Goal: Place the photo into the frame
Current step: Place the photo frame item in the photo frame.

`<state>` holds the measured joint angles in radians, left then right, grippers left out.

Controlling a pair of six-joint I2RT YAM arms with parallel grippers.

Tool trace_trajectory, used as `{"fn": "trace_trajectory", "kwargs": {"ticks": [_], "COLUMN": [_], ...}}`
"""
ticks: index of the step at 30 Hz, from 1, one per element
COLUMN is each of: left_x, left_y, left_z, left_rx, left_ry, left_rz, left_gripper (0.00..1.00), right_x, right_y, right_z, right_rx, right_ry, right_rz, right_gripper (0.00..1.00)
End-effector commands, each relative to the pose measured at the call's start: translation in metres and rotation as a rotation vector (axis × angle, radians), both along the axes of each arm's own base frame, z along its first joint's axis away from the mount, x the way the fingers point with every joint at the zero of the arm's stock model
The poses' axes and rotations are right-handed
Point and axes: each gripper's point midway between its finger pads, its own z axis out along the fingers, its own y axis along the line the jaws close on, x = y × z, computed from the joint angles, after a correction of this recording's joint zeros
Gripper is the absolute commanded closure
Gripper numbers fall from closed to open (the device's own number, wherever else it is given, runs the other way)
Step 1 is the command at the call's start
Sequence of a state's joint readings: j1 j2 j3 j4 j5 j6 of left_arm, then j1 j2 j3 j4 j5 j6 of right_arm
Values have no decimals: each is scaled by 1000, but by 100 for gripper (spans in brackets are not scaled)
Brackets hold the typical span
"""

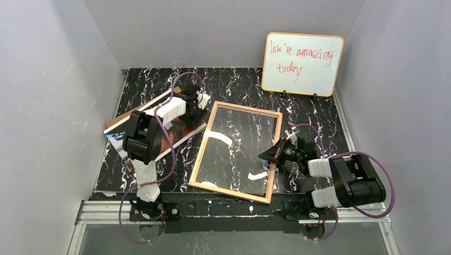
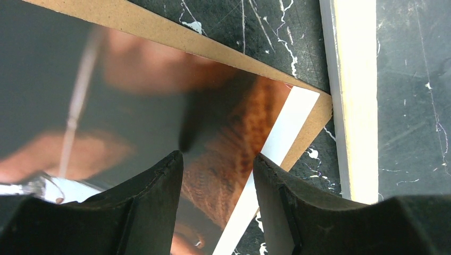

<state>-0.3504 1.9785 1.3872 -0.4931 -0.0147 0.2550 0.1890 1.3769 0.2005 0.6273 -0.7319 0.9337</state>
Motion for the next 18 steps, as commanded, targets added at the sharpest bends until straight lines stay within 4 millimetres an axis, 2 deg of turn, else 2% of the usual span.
{"fn": "trace_trajectory", "kwargs": {"ticks": [1,7,11,15,18], "left_x": [-72,-66,-51,-41,-44], "left_y": [-10,-6,-5,-14,-25], "left_z": [-63,-59,-41,-22,-18], "left_rx": [12,36,48,12,-27], "left_ry": [288,261,199,167,185], "left_rz": [-53,-58,-62,-62,-68], "left_gripper": [49,49,49,47,44], "right_x": [13,10,9,10,9], "right_y": [3,2,1,2,2], "right_z": [19,19,17,16,15], "right_rx": [14,-3,-6,-4,-1], "right_ry": [-83,-85,-82,-80,-74], "right_rz": [23,38,43,47,48], "right_gripper": [99,99,99,99,99]}}
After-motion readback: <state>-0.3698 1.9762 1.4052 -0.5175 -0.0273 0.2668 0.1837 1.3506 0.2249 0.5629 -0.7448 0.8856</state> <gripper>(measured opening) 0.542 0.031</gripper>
